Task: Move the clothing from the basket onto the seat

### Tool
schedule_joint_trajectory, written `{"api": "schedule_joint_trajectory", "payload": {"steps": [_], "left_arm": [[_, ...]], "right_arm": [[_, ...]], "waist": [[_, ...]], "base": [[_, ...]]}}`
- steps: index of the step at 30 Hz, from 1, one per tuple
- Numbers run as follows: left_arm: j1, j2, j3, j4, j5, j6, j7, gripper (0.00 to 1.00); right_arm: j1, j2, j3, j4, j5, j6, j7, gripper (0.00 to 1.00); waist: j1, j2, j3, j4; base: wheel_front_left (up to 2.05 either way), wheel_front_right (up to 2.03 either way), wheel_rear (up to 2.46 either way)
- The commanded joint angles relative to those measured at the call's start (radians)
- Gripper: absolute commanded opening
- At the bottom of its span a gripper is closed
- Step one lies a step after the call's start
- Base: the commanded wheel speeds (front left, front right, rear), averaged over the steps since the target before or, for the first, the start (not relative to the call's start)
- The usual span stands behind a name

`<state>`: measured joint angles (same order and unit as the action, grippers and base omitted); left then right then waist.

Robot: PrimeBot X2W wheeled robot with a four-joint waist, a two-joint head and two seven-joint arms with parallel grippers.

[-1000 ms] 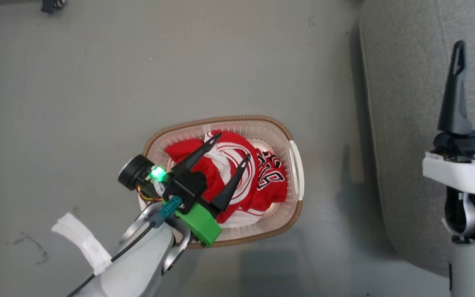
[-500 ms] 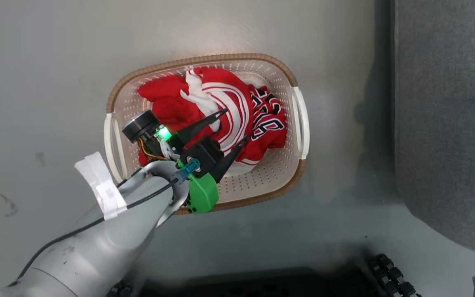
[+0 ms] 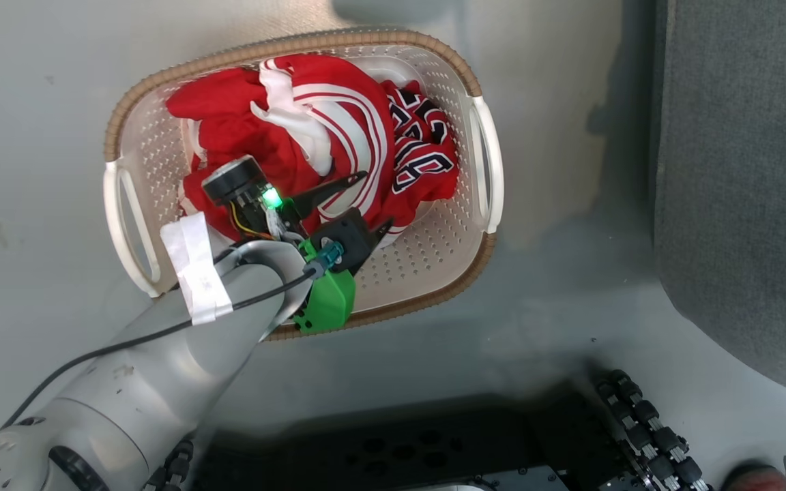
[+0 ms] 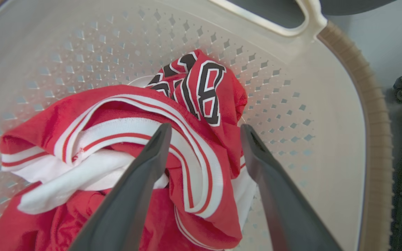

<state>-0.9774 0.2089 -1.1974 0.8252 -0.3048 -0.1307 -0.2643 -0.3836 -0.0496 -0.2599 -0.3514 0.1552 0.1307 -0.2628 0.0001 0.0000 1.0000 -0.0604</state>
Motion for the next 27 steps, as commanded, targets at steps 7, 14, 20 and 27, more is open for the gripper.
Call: {"api": "schedule_joint_trajectory", "payload": {"steps": [7, 14, 20, 27], "left_arm": [[-0.044, -0.024, -0.018, 0.098, -0.028, 0.000, 0.000, 1.00], [-0.058, -0.050, -0.030, 0.148, -0.042, 0.000, 0.000, 1.00], [-0.074, -0.076, -0.041, 0.209, -0.025, 0.000, 0.000, 1.00], [-0.088, -0.094, -0.059, 0.268, -0.041, 0.000, 0.000, 0.51]], "right_arm": [[-0.008, -0.001, -0.010, -0.019, 0.004, 0.000, -0.003, 1.00], [0.004, -0.002, -0.020, -0.030, -0.004, 0.000, -0.003, 1.00], [0.006, -0.002, -0.022, -0.039, -0.009, 0.000, -0.003, 1.00], [0.008, -0.002, -0.018, -0.042, -0.007, 0.000, -0.003, 1.00]], "waist": [[-0.0001, 0.0000, 0.030, -0.013], [-0.0001, 0.0000, 0.042, -0.008], [-0.0001, 0.0000, 0.055, -0.003], [-0.0001, 0.0000, 0.070, -0.006]], "base": [[0.00, 0.00, 0.00], [0.00, 0.00, 0.00], [0.00, 0.00, 0.00], [0.00, 0.00, 0.00]]}}
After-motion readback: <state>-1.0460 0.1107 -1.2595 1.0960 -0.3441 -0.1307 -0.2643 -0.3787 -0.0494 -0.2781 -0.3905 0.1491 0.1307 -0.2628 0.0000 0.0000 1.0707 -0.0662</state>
